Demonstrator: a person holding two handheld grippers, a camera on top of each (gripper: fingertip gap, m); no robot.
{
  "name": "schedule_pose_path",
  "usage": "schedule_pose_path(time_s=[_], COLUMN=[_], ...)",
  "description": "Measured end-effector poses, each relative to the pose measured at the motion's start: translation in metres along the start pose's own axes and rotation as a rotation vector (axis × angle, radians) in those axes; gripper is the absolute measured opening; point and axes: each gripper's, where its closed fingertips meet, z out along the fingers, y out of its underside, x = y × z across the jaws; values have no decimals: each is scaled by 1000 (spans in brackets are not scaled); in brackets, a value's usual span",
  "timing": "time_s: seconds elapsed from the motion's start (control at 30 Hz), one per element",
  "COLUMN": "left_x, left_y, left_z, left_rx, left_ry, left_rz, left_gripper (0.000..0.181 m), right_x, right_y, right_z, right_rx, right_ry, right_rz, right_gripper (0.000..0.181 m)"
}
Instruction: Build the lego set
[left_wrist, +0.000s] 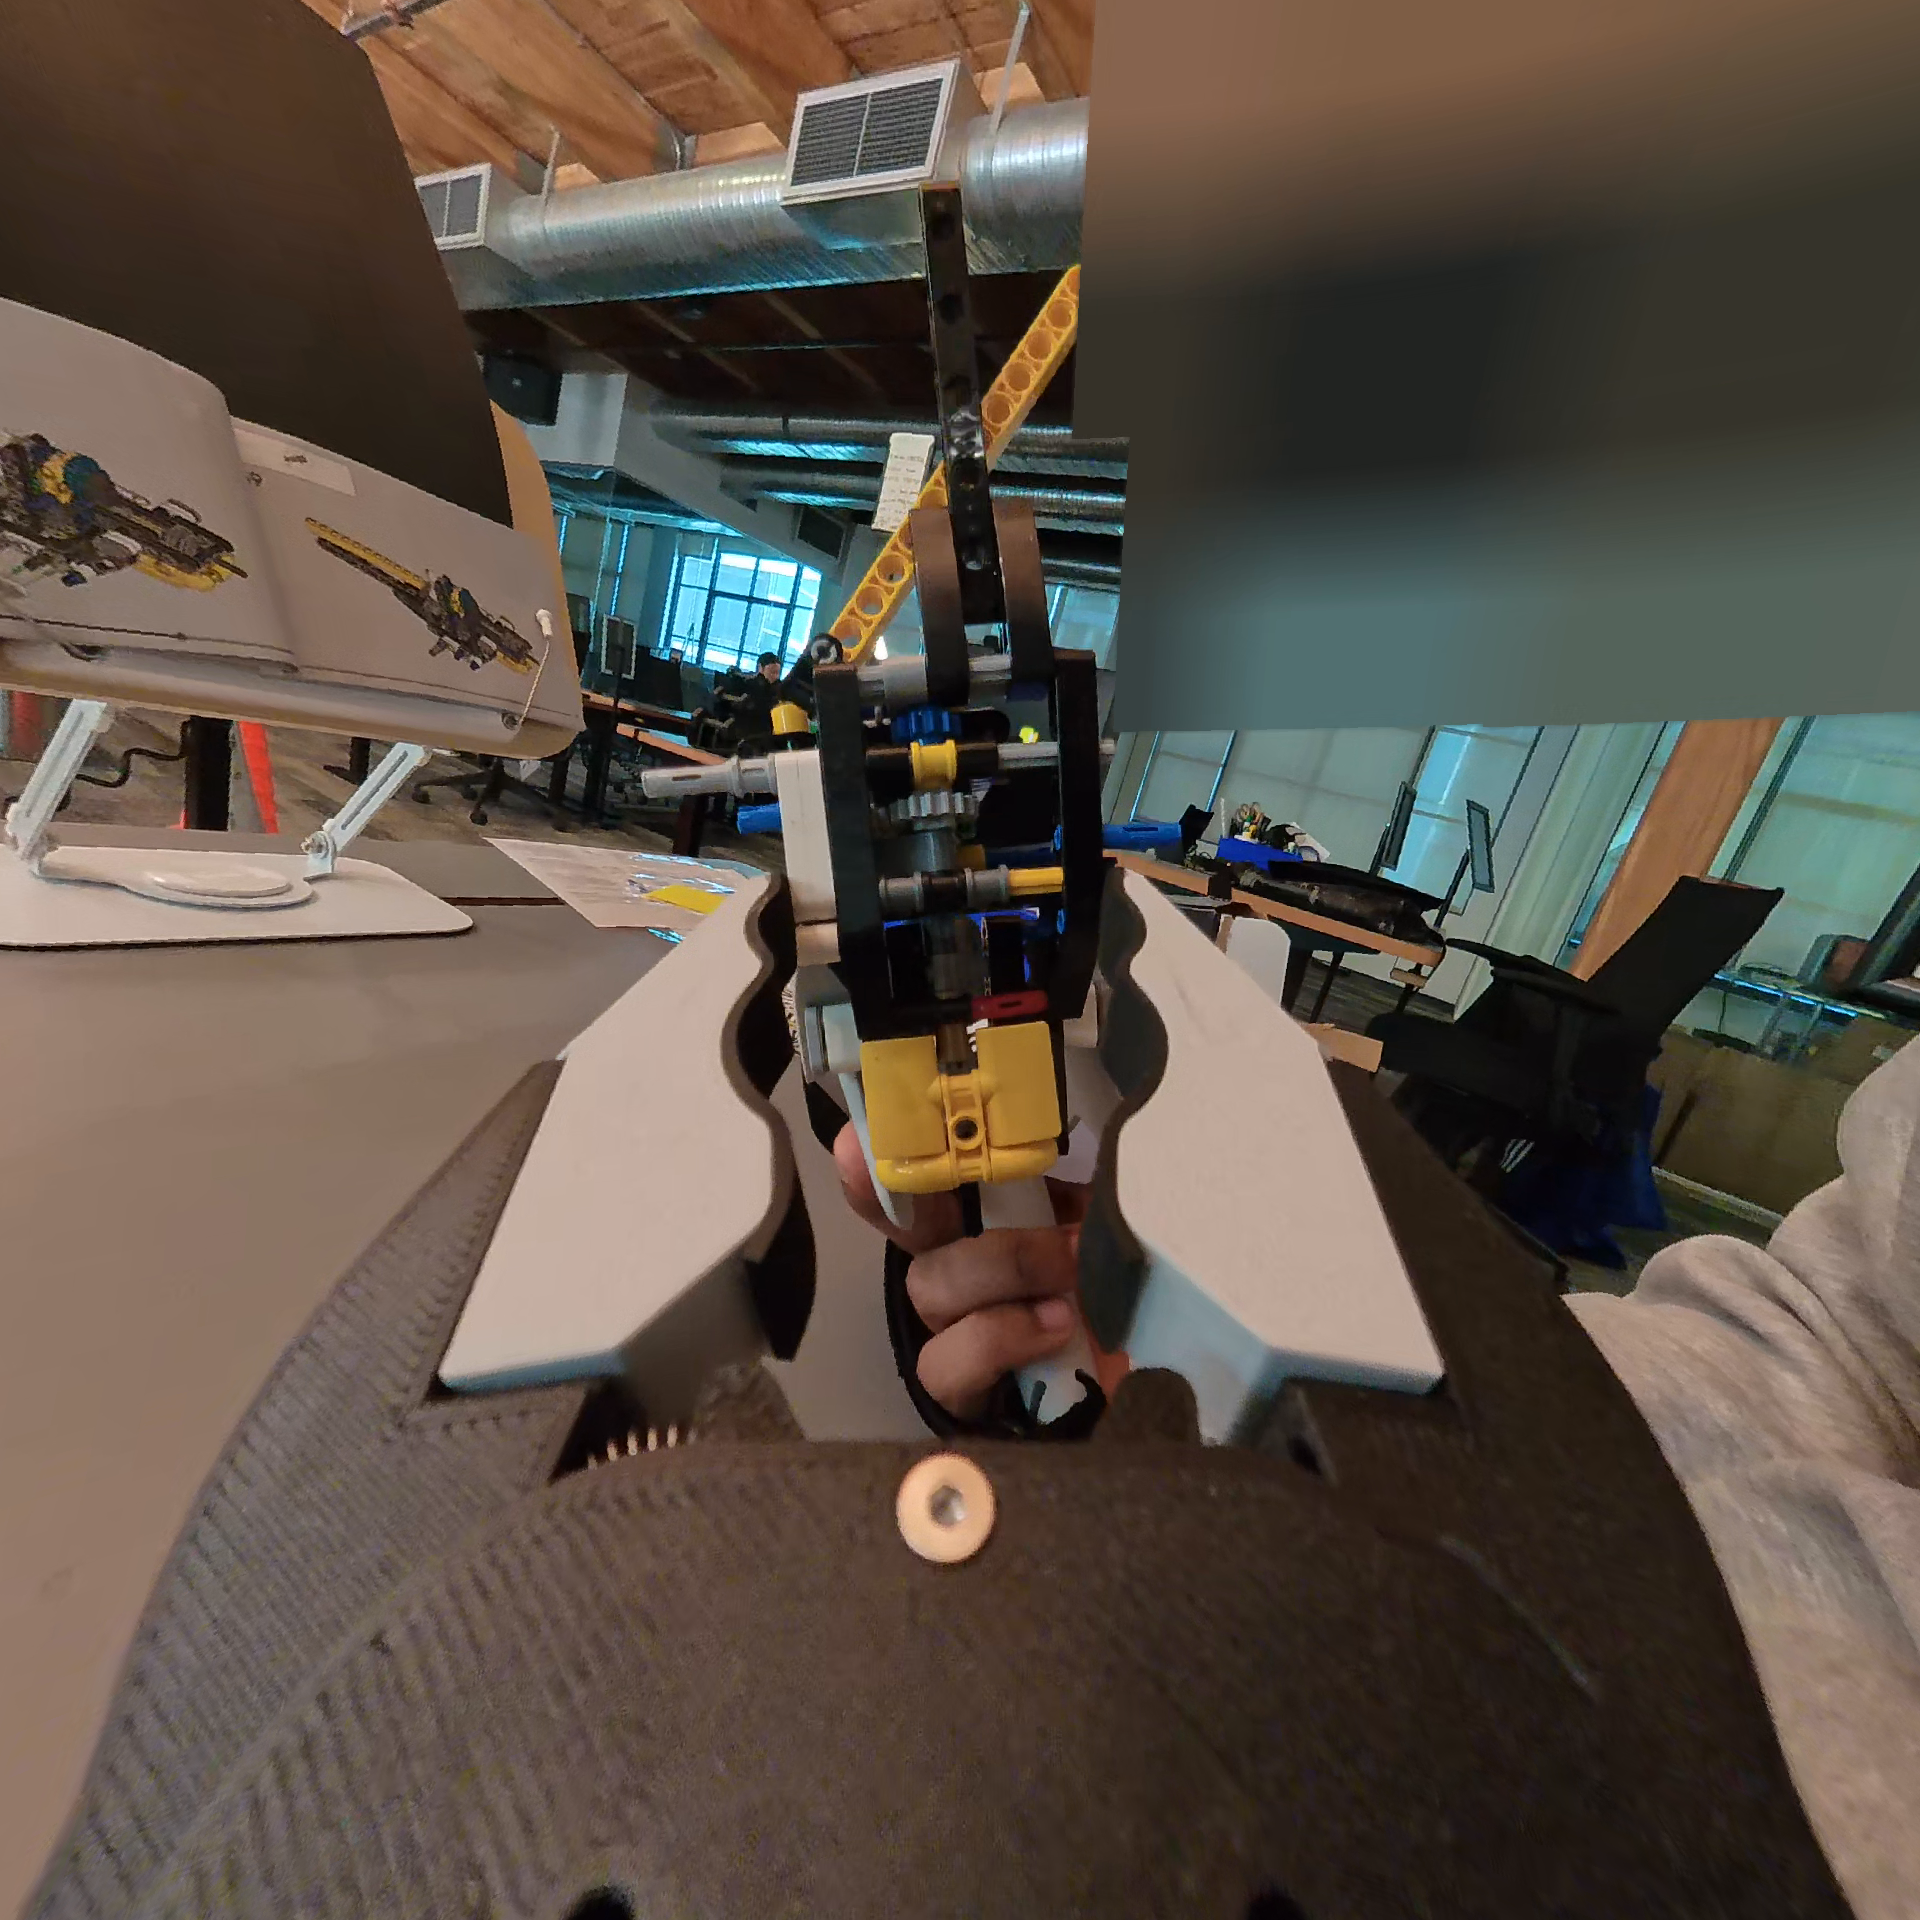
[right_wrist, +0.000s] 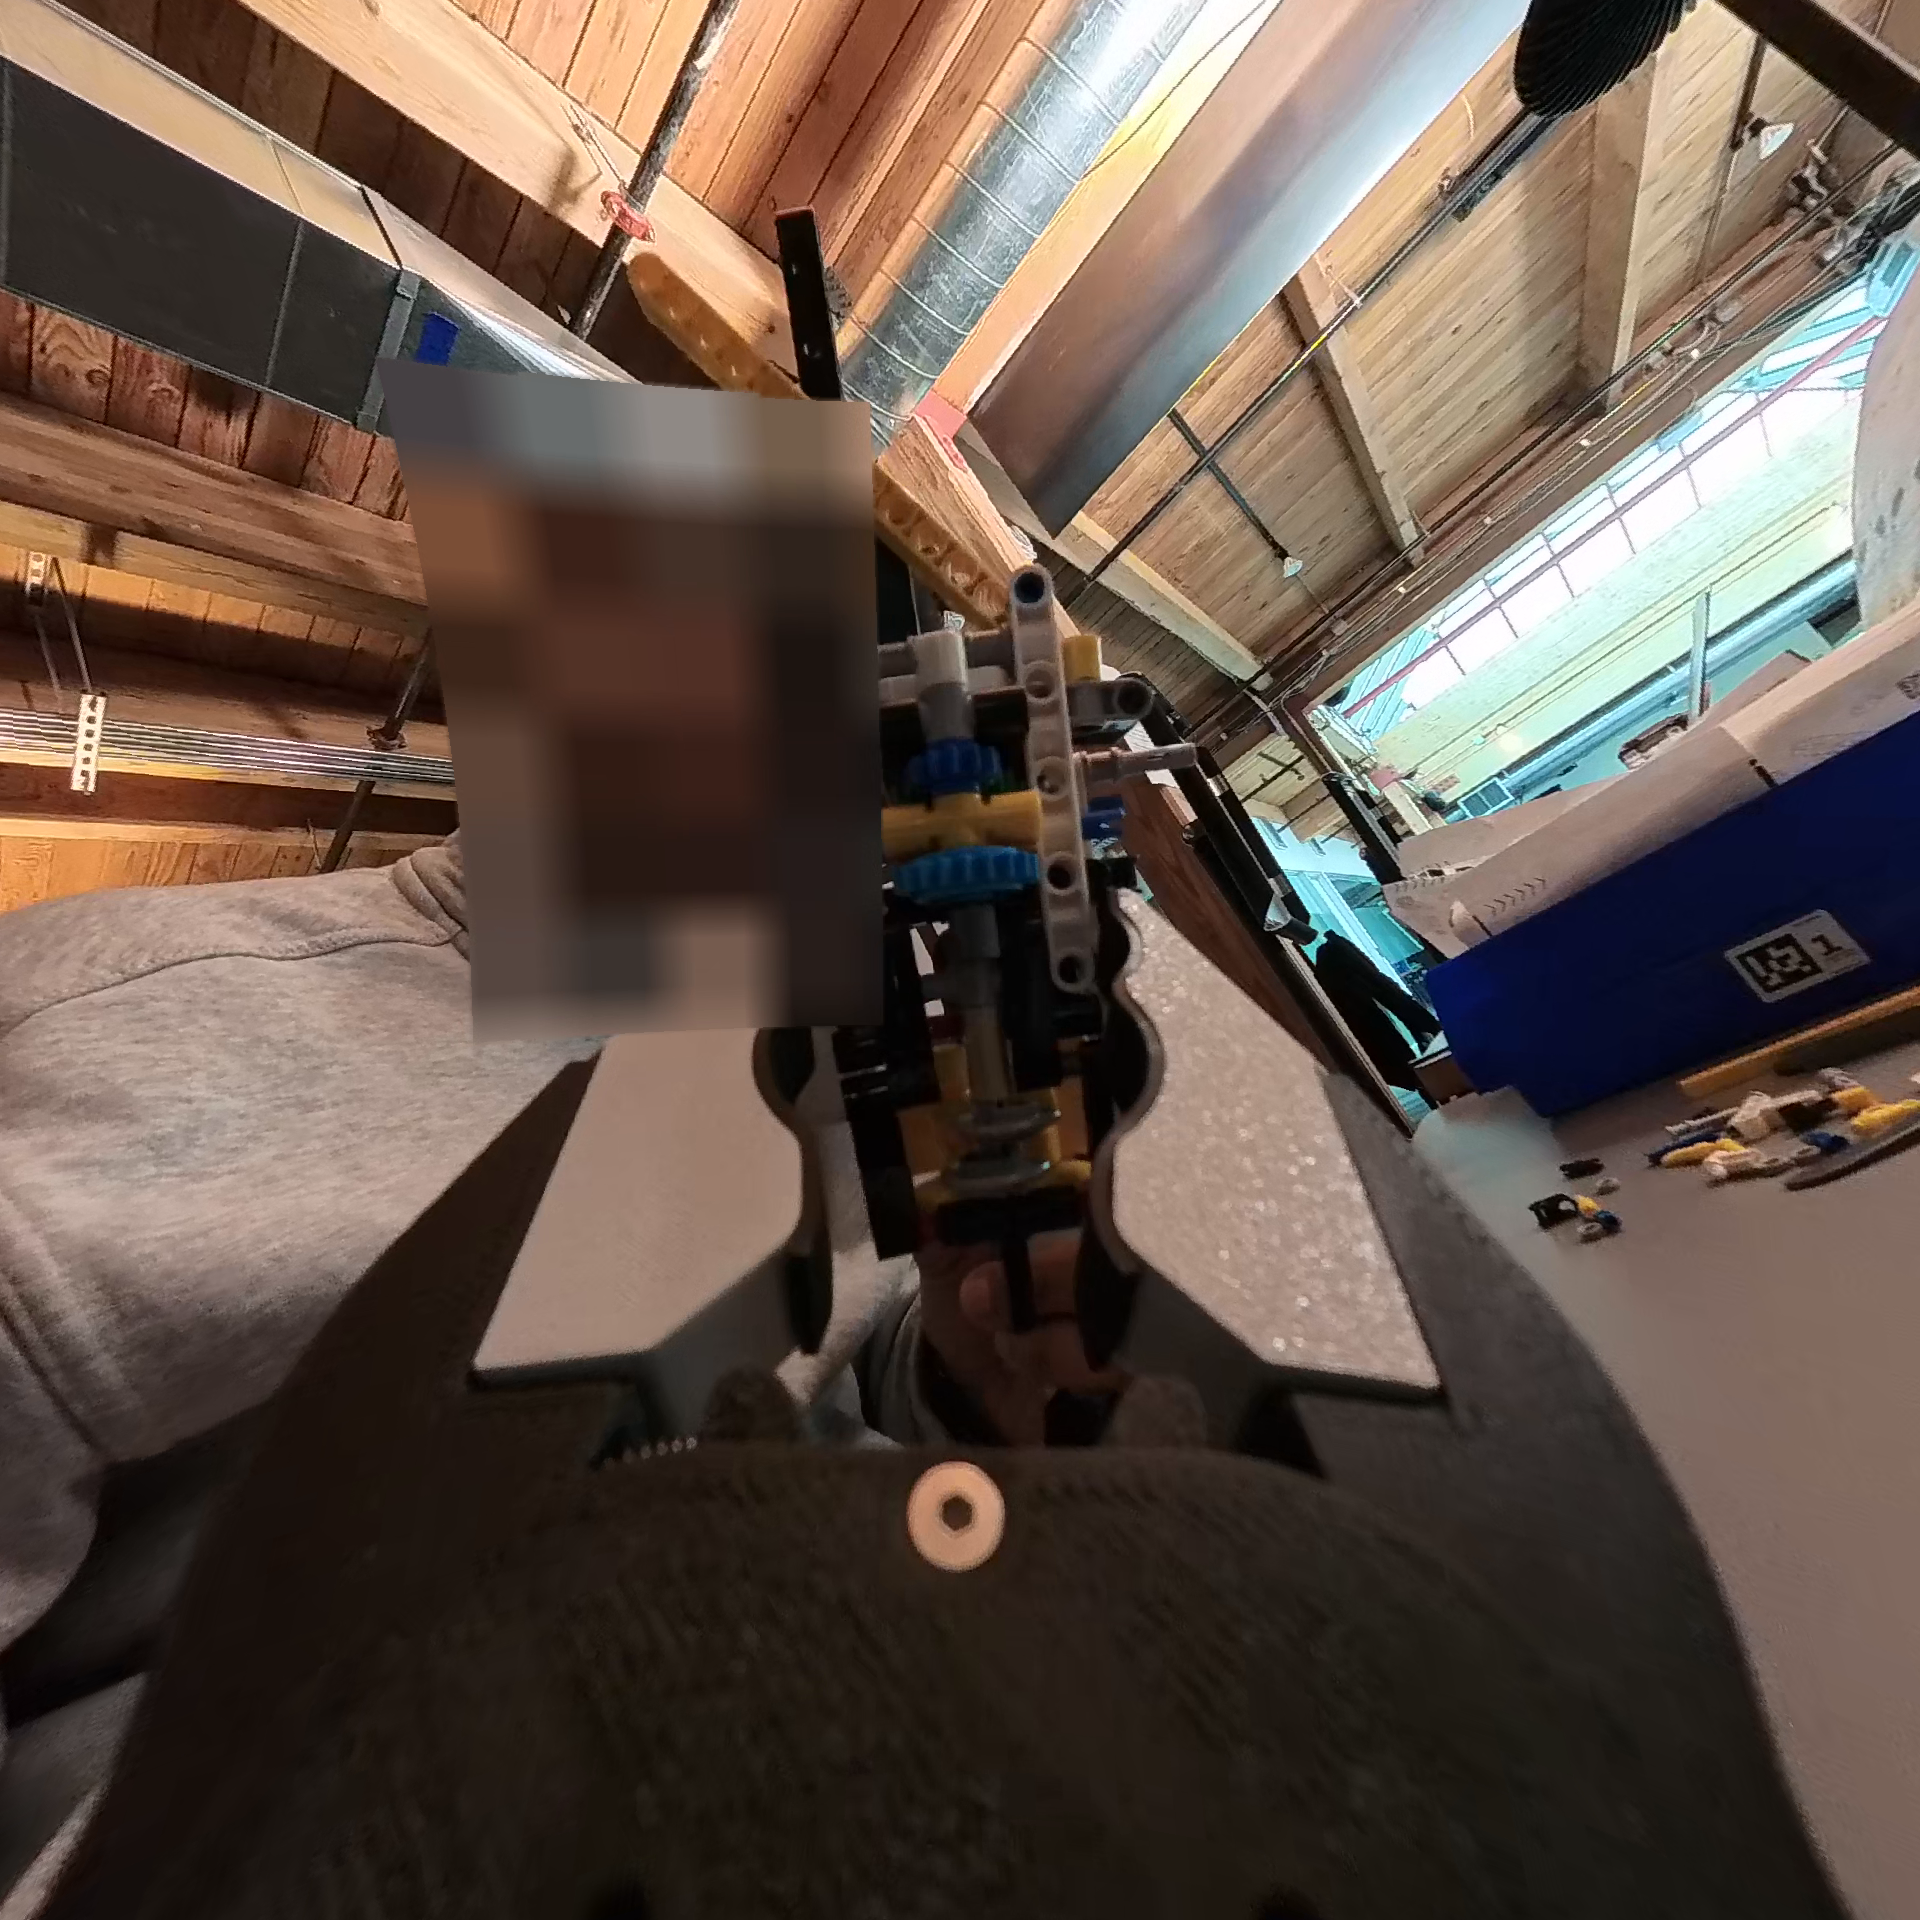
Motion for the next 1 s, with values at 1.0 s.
schedule_pose_path(time_s=[1.0], left_x=[1], left_y=[0], left_z=[-2], left_rx=[10], left_ry=[15], left_rz=[-11], left_gripper=[64], right_x=[1], right_y=[1], right_z=[1], right_rx=[-7], right_ry=[9], right_rz=[3], right_gripper=[51])
